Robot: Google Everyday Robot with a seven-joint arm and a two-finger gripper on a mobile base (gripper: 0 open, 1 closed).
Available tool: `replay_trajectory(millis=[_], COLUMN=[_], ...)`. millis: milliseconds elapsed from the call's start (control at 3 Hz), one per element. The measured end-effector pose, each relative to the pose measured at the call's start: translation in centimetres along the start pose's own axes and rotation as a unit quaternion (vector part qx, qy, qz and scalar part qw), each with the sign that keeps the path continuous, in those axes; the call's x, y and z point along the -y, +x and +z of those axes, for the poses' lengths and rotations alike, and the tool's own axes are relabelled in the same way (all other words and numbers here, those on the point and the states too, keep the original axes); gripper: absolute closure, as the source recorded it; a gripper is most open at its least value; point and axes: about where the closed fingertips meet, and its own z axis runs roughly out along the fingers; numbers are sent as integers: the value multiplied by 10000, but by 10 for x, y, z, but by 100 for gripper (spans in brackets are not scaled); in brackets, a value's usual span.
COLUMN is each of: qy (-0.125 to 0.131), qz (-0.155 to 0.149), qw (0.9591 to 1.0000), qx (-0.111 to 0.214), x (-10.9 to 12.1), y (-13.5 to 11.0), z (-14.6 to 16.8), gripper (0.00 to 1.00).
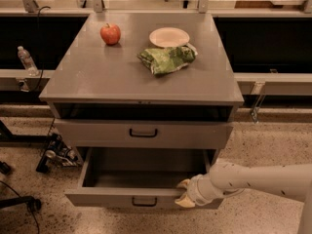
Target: Open middle drawer
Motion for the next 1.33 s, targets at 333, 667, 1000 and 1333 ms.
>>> replay_trajectory(millis=[333, 667, 1000, 1333], qy=[-14, -14, -18, -77], qz=[59, 59, 68, 196], qw=[10000, 10000, 10000, 9998], qx=[-13, -13, -9, 45], x=[-19, -19, -21, -45], y=[8, 7, 8, 18], z=[-3, -3, -3, -2], gripper=[100, 100, 100, 100])
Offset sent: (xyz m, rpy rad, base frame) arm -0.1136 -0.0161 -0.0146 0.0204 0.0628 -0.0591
